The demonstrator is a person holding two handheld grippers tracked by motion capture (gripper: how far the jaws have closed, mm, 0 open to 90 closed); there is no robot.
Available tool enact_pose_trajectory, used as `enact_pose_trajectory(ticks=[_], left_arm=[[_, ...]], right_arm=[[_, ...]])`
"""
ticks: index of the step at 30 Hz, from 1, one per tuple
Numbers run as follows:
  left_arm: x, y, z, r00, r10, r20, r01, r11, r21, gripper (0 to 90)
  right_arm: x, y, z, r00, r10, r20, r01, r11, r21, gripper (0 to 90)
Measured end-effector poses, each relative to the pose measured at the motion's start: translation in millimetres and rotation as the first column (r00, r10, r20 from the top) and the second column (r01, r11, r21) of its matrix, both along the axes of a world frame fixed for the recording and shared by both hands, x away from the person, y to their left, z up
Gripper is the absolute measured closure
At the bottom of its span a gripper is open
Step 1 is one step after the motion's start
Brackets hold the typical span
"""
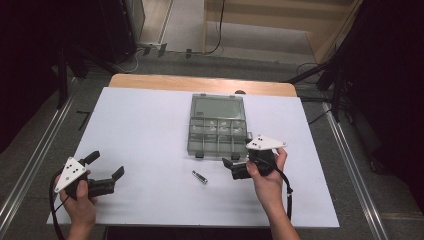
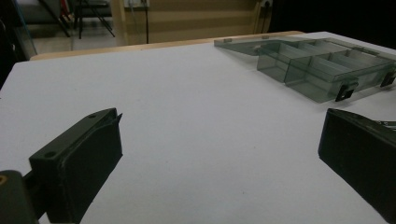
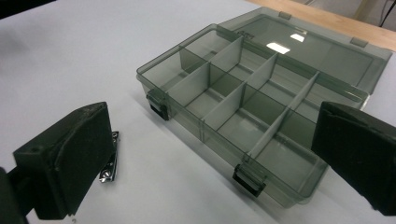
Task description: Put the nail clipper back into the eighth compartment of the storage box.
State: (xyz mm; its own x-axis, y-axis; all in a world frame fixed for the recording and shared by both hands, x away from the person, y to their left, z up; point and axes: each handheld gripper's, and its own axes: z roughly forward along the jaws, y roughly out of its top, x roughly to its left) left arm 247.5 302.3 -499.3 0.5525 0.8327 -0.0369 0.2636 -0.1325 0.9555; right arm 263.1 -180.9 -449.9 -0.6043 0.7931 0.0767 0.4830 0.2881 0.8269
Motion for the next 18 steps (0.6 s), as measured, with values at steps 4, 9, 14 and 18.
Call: enact_pose_trajectory(ticks=[4, 9, 14, 18], left_arm=[[0.1, -0.1, 0.0, 1.0000, -0.001, 0.000, 0.001, 1.0000, 0.000, 0.0], [0.3, 0.3, 0.0, 1.0000, 0.000, 0.002, 0.000, 1.0000, -0.002, 0.0], [0.4, 0.4, 0.0, 1.0000, -0.001, 0.003, 0.001, 1.0000, -0.003, 0.0], [0.4, 0.5, 0.0, 1.0000, -0.002, 0.002, 0.002, 1.0000, -0.003, 0.0]], right_arm=[[2.2, 6.4, -0.3, 0.9999, 0.015, -0.007, -0.015, 1.000, -0.022, 0.0], [4.3, 12.9, -1.4, 0.9994, 0.028, -0.017, -0.029, 0.999, -0.037, 0.0], [6.5, 19.2, -2.8, 0.9982, 0.046, -0.038, -0.048, 0.997, -0.053, 0.0], [7.7, 23.9, -3.6, 0.9968, 0.059, -0.055, -0.062, 0.996, -0.066, 0.0]])
